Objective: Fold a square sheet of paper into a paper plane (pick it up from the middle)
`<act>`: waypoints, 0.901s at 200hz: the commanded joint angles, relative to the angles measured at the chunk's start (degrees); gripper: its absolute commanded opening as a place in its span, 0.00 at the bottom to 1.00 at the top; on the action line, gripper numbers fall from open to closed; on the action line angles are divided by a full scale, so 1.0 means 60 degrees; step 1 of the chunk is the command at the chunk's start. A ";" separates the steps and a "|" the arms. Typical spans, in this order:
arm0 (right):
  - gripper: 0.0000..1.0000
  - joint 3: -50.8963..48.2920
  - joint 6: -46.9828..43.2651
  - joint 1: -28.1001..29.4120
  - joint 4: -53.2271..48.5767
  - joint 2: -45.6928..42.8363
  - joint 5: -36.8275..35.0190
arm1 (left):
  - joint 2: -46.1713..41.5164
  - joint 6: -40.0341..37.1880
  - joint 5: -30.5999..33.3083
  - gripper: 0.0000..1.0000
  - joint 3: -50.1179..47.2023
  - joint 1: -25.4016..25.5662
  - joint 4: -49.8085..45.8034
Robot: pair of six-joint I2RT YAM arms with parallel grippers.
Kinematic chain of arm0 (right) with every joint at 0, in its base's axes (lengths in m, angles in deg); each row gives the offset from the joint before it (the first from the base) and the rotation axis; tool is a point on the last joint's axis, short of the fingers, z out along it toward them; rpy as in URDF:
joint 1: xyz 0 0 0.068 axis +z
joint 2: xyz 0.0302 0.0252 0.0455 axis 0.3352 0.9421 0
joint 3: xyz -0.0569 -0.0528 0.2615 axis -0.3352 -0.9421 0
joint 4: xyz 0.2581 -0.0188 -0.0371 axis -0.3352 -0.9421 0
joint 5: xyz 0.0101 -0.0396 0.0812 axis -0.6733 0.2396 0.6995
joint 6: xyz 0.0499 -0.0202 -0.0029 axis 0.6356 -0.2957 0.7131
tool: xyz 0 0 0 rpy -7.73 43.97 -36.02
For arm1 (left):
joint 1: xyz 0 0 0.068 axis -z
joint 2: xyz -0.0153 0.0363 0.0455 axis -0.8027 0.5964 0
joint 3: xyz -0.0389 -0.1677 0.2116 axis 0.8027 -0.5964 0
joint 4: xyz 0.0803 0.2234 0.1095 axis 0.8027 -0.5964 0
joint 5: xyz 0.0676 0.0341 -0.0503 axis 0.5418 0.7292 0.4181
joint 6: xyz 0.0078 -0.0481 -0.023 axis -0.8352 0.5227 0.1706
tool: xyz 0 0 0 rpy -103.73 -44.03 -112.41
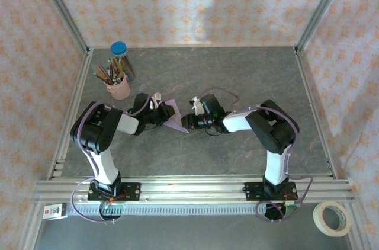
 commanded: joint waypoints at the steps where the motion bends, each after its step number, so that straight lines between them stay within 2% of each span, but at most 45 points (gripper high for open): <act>1: 0.29 -0.0190 -0.0506 0.0072 -0.0802 -0.0464 -0.0387 | -0.0049 -0.0165 0.0094 0.07 0.0195 -0.0011 -0.0072; 42: 0.28 0.0014 -0.0743 0.0175 -0.1179 -0.0284 -0.0554 | -0.0064 -0.0166 0.0065 0.07 0.0236 -0.0011 -0.0072; 113: 0.16 -0.0073 -0.0526 0.0192 -0.1305 -0.0039 -0.0836 | -0.0121 -0.0263 0.0276 0.07 0.0208 -0.0014 -0.0355; 180: 0.13 0.0028 -0.0382 0.0190 -0.1474 0.0180 -0.0822 | -0.0035 -0.0260 0.0288 0.07 0.0273 -0.0010 -0.0408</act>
